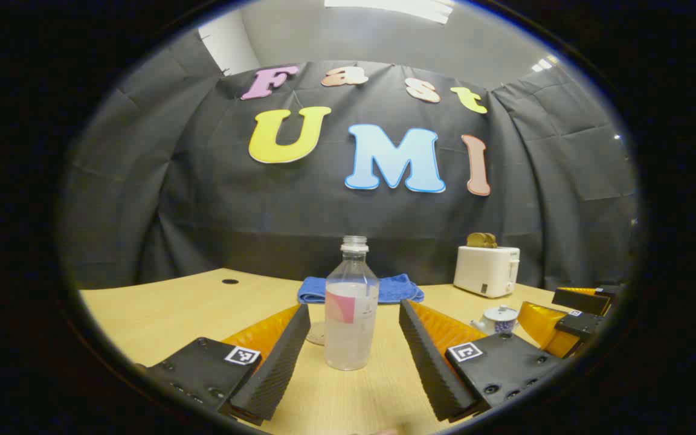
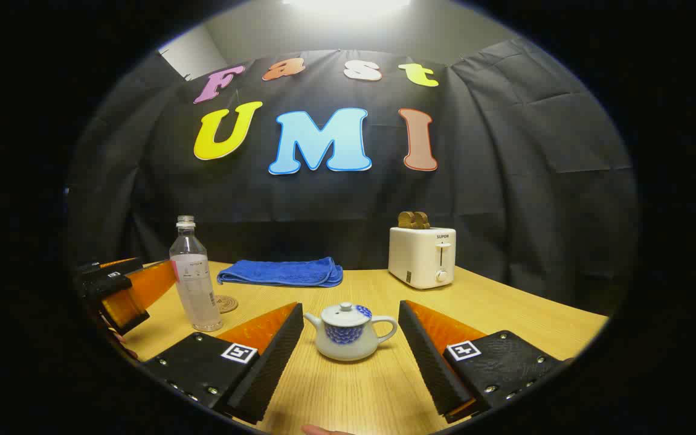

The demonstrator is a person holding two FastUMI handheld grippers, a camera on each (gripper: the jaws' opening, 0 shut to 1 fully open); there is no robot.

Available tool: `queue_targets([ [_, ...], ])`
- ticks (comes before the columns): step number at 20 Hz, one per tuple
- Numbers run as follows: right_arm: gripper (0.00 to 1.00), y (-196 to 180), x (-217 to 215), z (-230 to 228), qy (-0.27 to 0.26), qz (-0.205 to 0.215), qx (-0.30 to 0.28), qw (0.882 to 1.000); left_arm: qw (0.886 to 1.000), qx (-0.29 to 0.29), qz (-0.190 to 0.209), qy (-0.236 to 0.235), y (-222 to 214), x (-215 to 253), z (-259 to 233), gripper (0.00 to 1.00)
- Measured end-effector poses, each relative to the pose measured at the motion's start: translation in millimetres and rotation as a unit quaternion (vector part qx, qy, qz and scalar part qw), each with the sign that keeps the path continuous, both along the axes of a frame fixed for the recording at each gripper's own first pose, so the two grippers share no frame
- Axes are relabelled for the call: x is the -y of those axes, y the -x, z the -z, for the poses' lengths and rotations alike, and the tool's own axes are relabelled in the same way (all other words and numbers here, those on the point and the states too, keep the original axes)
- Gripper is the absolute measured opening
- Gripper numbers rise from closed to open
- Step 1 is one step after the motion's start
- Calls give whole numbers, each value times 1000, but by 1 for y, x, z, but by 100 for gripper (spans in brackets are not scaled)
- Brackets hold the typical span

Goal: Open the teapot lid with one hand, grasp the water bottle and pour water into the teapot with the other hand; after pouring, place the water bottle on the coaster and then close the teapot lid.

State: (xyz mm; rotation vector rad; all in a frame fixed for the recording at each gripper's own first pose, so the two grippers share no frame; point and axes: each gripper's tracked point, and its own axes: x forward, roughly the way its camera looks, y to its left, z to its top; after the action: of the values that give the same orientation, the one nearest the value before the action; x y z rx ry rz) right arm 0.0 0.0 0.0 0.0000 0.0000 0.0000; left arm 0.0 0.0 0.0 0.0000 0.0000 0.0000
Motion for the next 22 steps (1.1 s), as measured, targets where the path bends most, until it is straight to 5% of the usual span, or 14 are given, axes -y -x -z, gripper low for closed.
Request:
queue_targets([
  [22,96,-17,-13,1,16,-14,-21,1000,999,-42,8,-17,-5,3,21,100],
])
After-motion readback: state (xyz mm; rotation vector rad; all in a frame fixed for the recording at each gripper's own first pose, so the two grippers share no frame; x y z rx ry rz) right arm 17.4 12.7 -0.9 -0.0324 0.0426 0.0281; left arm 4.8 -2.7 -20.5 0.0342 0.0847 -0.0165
